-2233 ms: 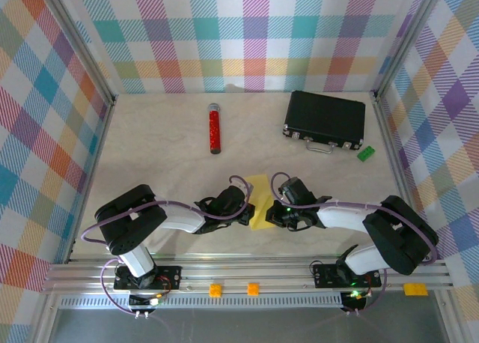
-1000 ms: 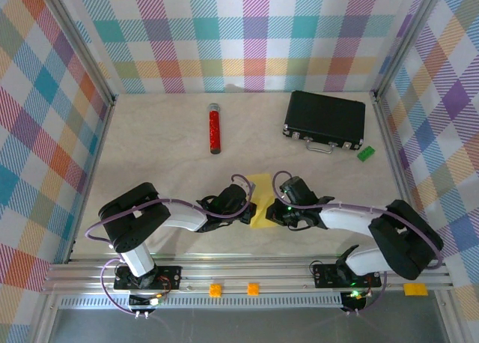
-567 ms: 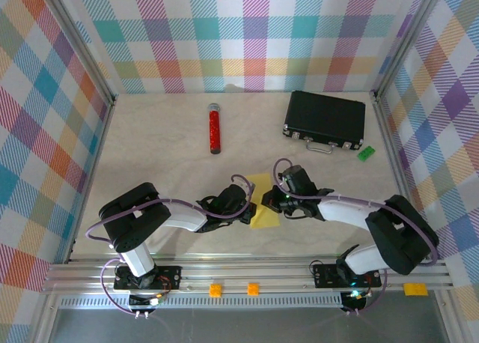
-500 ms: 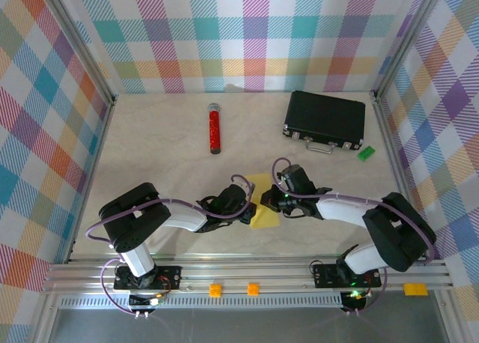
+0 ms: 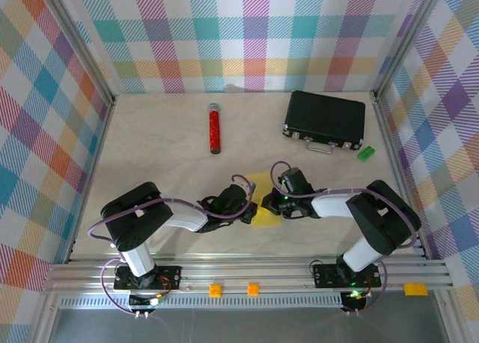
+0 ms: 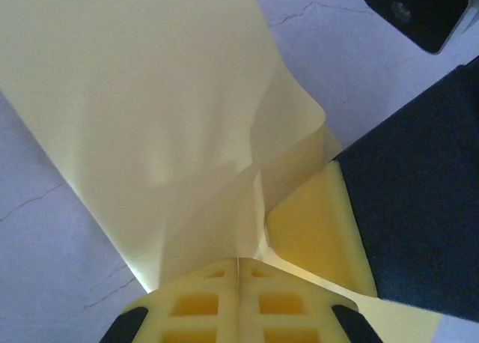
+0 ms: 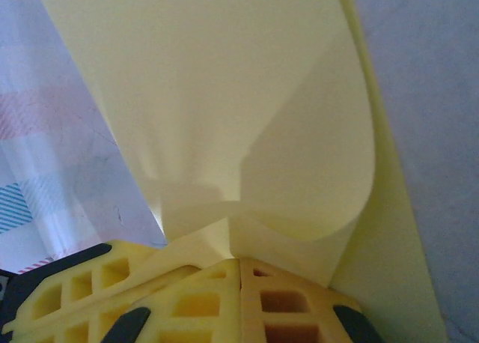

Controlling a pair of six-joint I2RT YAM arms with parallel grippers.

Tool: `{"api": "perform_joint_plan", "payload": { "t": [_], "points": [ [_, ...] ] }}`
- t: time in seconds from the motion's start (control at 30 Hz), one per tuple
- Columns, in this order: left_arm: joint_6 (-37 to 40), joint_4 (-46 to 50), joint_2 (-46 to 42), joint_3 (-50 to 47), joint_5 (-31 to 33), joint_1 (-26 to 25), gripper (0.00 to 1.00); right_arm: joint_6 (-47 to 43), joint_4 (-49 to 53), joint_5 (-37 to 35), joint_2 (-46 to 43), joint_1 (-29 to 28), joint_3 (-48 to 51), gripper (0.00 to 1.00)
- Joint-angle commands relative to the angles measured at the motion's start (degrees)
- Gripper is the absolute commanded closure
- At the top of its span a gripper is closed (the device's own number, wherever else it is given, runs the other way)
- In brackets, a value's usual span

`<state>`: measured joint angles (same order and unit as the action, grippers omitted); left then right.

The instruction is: Fold a paper plane with a square sheet of paper (pick it up from the middle)

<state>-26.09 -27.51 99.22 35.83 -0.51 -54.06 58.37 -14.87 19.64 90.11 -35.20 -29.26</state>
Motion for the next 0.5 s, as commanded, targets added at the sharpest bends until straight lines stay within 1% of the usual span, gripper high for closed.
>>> {"api": "perform_joint_plan", "payload": {
  "t": [0.0,0.07,0.23,0.33,0.47],
  "points": [
    [-0.02,5.49,2.74,-1.20,-0.63,0.63,0.97,0.87,0.66,-0.98,0.29,0.44,1.97,1.00],
    [-0.06,5.66,2.86,-1.28,-0.59,0.63,0.97,0.29,2.12,-1.44,-1.81,0.66,1.01,1.00],
    [0.06,6.22,2.92,-1.05,-0.54,0.63,0.97,-2.31,5.02,0.41,-5.02,2.59,-2.99,1.00],
    [0.37,6.72,3.23,-0.61,-0.72,0.63,0.97,-3.40,6.47,0.69,-3.91,3.90,-4.11,1.00],
    [0.49,6.94,3.19,-0.54,-0.72,0.63,0.97,-3.42,6.42,0.32,-0.40,3.99,-3.51,1.00]
  ]
}}
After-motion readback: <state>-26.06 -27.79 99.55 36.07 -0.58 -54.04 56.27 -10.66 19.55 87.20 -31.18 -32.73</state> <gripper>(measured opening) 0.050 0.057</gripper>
